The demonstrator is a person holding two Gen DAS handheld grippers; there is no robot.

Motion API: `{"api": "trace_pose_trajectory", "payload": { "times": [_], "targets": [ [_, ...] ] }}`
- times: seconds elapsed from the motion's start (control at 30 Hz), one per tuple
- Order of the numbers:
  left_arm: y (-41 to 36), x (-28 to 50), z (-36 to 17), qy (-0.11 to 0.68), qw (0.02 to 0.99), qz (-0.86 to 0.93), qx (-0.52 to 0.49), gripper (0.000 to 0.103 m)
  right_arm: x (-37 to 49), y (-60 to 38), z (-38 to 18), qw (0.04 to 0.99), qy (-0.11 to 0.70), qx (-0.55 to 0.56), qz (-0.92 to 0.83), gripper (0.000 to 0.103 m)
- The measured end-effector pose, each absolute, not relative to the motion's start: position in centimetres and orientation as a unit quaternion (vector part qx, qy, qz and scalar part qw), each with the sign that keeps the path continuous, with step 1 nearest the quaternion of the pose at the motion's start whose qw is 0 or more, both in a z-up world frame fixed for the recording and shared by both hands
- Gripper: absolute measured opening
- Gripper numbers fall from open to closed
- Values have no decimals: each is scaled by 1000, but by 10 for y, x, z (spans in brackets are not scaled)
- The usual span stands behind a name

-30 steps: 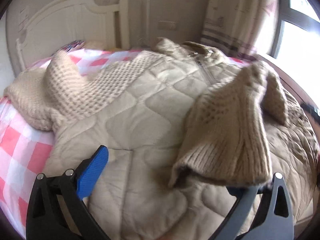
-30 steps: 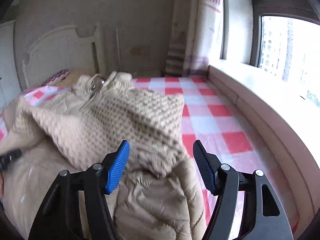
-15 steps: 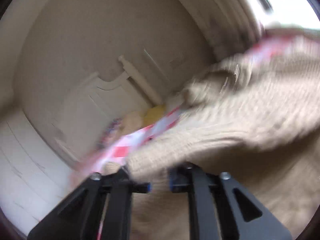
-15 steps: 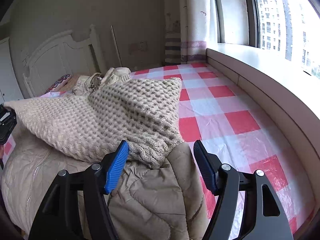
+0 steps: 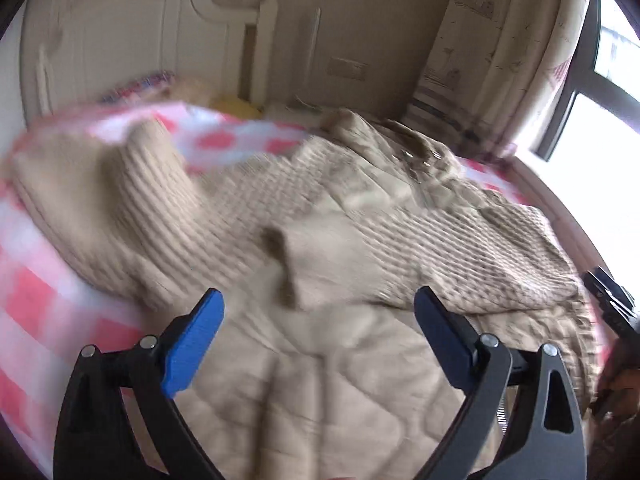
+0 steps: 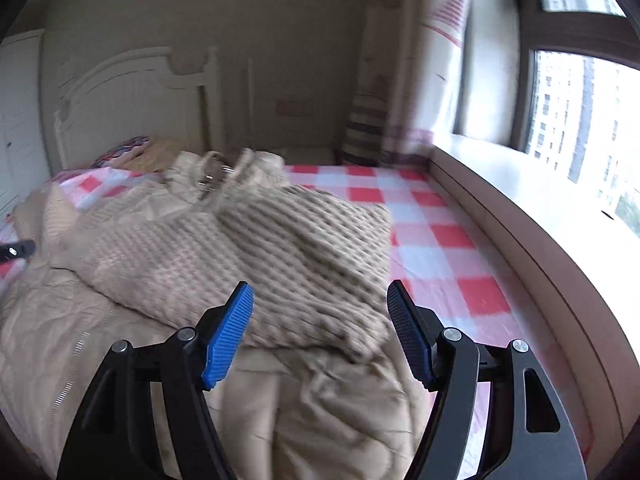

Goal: Fold large clothes
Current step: 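Lift the sleeve with the right gripper and lay it across the jacket front, then grasp the other knitted sleeve with the left gripper and lift it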

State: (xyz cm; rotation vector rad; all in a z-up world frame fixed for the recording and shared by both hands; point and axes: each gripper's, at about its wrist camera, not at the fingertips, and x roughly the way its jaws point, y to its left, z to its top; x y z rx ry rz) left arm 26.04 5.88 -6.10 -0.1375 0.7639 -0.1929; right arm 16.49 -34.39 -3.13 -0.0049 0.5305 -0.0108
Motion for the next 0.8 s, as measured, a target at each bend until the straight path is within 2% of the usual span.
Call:
{"api": "trace_pose_trajectory", "payload": {
  "times": [0.07, 0.13, 0.17, 0.2, 0.23, 0.27, 0.33, 0.43, 0.53, 0.6, 0.67, 0.73, 0.8],
  "targets": [
    [44, 260, -77, 382, 918, -95, -51, 95, 175, -332, -30, 962, 272, -25, 3, 66],
    [34, 258, -90, 395, 914, -86, -29, 95, 194, -331, -43, 947, 320, -39, -10, 66],
    [29, 259, -98, 406, 911, -77, -14, 95, 206, -338, -58, 933, 357, -34, -27, 68],
    [26, 256, -101, 406, 911, -66, 1, 95, 214, -347, -69, 924, 378, -24, -39, 74],
    [28, 251, -99, 397, 916, -61, 3, 95, 217, -359, -77, 920, 391, 9, -33, 75],
    [35, 246, -96, 388, 920, -58, -2, 95, 213, -371, -74, 923, 381, 48, -24, 75],
    [57, 235, -85, 363, 930, -39, -29, 95, 206, -378, -65, 929, 363, 46, -44, 76],
    [118, 223, -71, 329, 938, 9, -110, 100, 188, -369, -47, 948, 312, 25, -51, 76],
    [196, 225, -69, 321, 917, 51, -231, 100, 183, -351, -39, 959, 283, 9, -7, 76],
    [254, 229, -72, 305, 892, 62, -327, 100, 191, -338, -47, 954, 300, -7, 4, 76],
    [296, 240, -78, 315, 862, 67, -391, 100, 208, -336, -66, 936, 351, -13, -5, 77],
    [332, 264, -86, 346, 829, 49, -437, 99, 208, -338, -63, 937, 349, -5, 0, 78],
    [356, 280, -86, 334, 816, 48, -469, 98, 206, -340, -64, 938, 345, 1, 3, 78]
  ]
}}
